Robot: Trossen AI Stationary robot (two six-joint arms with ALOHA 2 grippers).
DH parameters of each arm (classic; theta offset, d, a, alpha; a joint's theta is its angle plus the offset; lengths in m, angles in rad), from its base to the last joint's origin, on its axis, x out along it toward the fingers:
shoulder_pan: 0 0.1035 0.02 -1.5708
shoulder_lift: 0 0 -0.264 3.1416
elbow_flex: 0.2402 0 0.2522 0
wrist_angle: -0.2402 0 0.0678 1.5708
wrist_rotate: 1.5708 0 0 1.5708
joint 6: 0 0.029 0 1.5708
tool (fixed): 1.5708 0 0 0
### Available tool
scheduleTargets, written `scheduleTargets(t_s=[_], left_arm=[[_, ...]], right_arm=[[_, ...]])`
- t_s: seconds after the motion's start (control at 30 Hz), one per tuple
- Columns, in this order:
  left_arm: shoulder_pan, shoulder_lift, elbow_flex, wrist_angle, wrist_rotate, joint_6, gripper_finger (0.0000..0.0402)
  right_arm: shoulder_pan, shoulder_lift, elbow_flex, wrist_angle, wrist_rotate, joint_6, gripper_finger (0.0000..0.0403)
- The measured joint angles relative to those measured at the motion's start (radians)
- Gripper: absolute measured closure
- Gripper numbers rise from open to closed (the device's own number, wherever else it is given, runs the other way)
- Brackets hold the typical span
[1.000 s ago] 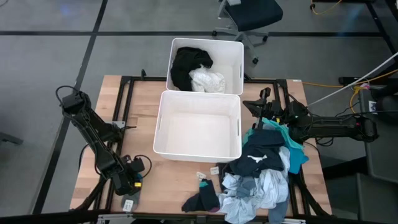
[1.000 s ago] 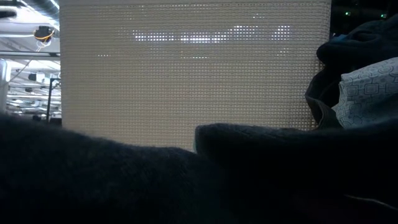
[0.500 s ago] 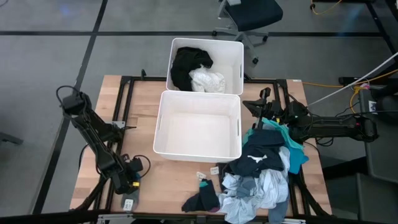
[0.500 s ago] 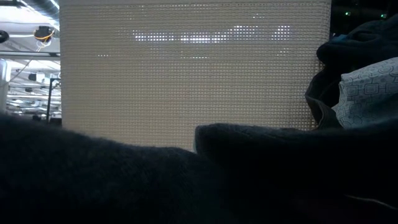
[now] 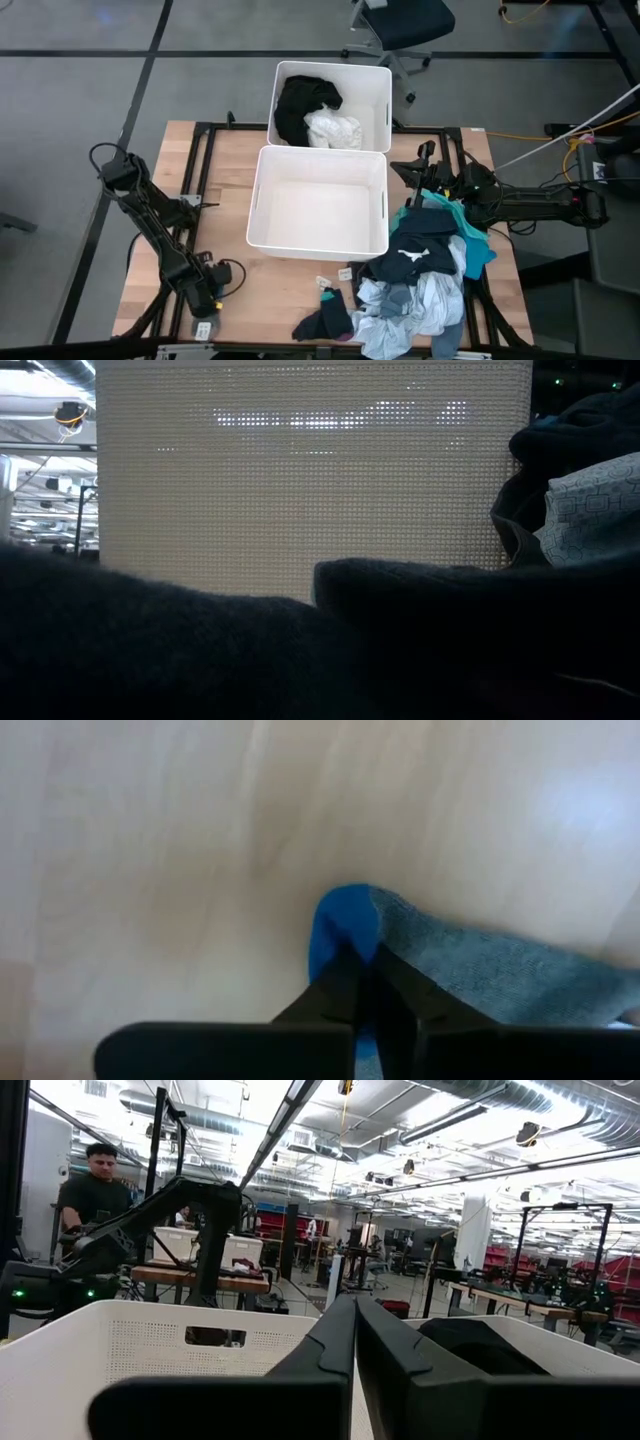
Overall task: Sort clothes
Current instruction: Put the gray sock into the bottom white bin
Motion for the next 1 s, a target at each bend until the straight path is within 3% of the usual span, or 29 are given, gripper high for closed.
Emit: scheduleTargets(t_s=[0.53, 0.77, 1.0], left_arm=[[0.165, -0.154, 0.271, -0.199, -0.028, 0.239, 0.0399], [0.246, -0.24, 0.413, -0.199, -0.168, 0.485, 0.0399], [0.319, -0.334, 0.529, -0.133, -0.342, 0.842, 0.0392]], right_arm=[[0.0, 0.0, 0.0, 0.0, 0.0, 0.0, 0.0386], [0.0, 0.0, 0.0, 0.0, 0.0, 0.0, 0.0386], [0.0, 0.0, 0.0, 0.0, 0.0, 0.0, 0.0386]])
